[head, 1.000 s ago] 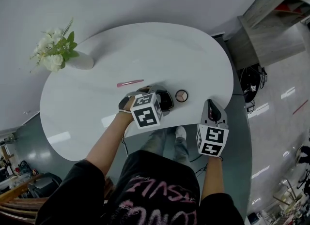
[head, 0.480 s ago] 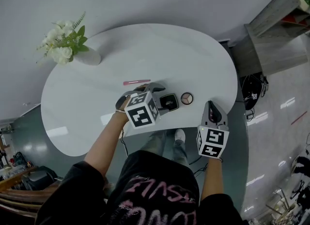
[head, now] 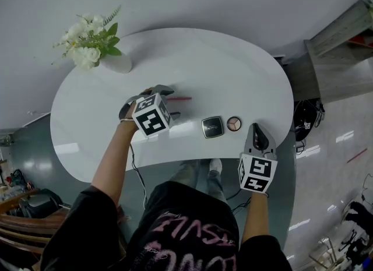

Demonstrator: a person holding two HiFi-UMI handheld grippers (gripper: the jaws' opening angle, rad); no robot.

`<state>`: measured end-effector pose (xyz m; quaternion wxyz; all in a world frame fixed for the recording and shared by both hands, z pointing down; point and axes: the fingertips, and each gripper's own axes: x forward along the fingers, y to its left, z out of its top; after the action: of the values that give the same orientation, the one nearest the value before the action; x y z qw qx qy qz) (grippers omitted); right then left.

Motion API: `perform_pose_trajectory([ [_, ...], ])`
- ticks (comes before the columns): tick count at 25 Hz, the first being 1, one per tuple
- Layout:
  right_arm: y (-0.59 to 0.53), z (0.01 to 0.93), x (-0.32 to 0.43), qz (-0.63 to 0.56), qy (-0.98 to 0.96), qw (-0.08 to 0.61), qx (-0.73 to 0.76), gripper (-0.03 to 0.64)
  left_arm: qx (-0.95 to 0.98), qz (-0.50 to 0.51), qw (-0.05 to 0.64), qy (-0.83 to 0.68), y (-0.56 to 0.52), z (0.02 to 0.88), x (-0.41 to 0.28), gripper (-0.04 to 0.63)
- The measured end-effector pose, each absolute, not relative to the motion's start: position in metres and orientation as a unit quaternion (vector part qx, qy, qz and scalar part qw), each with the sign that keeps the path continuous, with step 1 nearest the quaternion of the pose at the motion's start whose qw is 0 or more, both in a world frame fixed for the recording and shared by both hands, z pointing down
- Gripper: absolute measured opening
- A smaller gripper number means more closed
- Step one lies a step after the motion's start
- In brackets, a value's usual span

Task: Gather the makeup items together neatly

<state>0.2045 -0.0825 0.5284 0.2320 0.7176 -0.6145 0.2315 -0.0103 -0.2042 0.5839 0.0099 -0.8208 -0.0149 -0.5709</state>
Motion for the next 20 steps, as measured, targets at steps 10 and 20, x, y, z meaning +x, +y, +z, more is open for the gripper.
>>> perform_pose_trajectory([
  [10,-0.087,0.534,0.205,0.238,-0.603,0.245,0.721,0.069,-0.807,-0.588,0.036,-0.034,-0.229,0.595,-0.016,0.123],
  [20,-0.094,0.535,0.206,0.239,-0.601,0.247,0.721,0.069,-0.794,-0.604,0.035,-0.061,-0.227,0.605,-0.018,0.052],
])
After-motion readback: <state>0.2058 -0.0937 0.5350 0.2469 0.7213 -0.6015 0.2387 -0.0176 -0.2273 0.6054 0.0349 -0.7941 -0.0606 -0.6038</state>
